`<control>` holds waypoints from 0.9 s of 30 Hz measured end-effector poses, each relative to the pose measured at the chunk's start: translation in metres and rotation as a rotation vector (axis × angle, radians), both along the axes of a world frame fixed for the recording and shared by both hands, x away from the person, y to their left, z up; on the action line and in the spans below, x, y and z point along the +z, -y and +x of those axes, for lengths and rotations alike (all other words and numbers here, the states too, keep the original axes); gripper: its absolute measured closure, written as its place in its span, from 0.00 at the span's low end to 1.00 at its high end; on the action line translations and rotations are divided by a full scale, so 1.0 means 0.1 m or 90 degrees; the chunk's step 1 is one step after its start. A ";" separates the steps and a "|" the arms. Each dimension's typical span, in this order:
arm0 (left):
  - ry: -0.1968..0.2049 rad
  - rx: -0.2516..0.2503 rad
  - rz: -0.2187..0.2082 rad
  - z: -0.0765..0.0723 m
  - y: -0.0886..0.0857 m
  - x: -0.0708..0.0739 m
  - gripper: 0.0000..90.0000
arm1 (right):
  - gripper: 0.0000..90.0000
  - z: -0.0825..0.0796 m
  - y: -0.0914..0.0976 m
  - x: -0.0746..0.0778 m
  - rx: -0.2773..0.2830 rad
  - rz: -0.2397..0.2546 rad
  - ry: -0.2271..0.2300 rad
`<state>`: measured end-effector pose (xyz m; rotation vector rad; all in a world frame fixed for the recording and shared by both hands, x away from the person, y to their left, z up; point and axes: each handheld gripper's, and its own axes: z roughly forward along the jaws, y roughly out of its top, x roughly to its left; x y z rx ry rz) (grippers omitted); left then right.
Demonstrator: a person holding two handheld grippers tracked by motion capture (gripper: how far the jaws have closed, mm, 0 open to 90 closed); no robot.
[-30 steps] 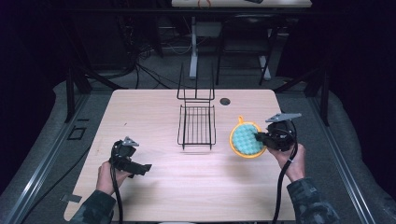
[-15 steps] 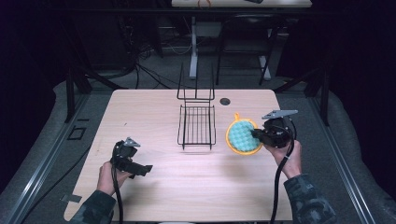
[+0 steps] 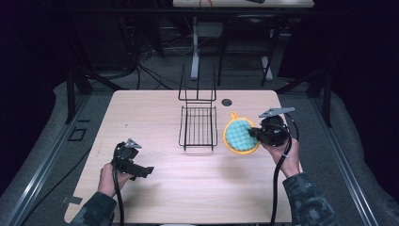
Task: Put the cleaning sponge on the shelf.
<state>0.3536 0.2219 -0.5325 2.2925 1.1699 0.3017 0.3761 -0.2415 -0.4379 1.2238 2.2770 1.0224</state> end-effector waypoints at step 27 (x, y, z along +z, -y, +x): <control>-0.002 -0.009 0.006 -0.01 0.02 0.00 0.00 | 0.97 0.16 -0.37 0.10 0.038 0.003 0.014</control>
